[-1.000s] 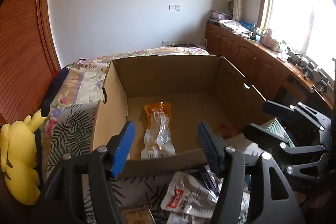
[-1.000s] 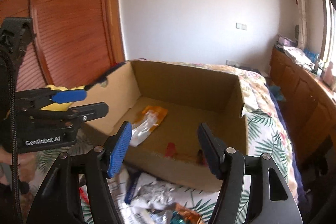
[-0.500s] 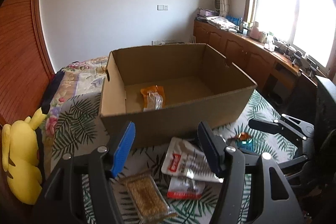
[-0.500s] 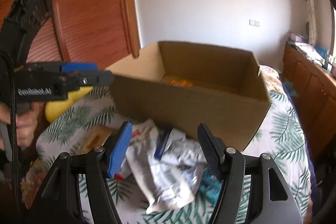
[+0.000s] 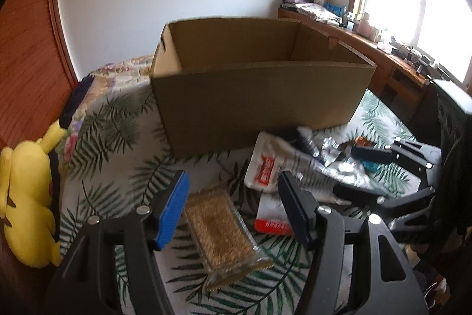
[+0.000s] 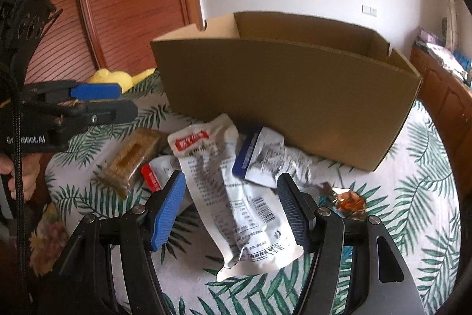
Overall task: Organize snacks
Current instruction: 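Grasp the granola bar pack with left tool while right tool reaches white packets, then grasp a white printed packet with the right tool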
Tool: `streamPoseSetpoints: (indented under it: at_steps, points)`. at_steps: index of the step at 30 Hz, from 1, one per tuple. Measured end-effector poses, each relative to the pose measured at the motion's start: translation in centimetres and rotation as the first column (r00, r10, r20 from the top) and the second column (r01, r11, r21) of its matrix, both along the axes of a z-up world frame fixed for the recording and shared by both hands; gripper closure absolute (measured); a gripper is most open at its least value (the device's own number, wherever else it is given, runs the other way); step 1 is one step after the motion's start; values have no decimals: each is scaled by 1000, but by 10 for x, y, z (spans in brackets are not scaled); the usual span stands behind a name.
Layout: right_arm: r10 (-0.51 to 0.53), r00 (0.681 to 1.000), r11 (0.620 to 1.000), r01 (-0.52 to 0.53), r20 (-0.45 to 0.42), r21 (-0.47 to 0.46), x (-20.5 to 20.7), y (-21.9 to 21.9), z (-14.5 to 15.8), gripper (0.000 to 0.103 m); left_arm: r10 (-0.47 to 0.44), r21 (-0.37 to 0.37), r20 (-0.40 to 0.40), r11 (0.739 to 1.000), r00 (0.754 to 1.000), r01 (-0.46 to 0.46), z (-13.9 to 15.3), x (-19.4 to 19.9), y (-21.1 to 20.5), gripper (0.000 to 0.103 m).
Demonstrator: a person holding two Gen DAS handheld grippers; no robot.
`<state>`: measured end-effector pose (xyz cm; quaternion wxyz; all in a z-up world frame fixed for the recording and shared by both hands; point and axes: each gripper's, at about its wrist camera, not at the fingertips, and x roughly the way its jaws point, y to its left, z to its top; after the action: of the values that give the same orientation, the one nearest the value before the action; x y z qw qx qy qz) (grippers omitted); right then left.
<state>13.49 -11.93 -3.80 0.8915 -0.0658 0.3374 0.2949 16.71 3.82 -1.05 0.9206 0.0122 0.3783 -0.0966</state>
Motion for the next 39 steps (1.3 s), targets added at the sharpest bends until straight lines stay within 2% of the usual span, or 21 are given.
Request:
streamPoseSetpoints:
  at_steps: [8, 15, 29, 30, 31, 34, 39]
  points:
    - [-4, 1000, 1000, 4, -25, -15, 6, 3, -15, 36, 38, -8, -58, 999, 998, -39, -40, -1, 12, 40]
    - [-4, 1000, 999, 4, -9, -41, 8, 6, -16, 30, 49, -24, -81, 998, 995, -51, -52, 2, 15, 40]
    - [-7, 1000, 997, 8, 17, -80, 8, 14, -20, 29, 61, -54, -93, 996, 994, -67, -64, 5, 15, 40]
    - [-6, 1000, 996, 8, 19, -83, 8, 15, -20, 29, 60, -55, -93, 996, 994, -66, -64, 5, 15, 41]
    - [-5, 1000, 996, 7, 21, -89, 8, 16, -20, 28, 56, -56, -95, 997, 994, -61, -65, 4, 15, 48]
    - [-6, 1000, 995, 9, 29, -103, 7, 18, -21, 28, 51, -37, -84, 998, 995, -55, -64, 0, 13, 56]
    - [-4, 1000, 996, 6, 24, -93, 9, 16, -21, 28, 60, -46, -105, 997, 993, -65, -62, -8, 17, 59]
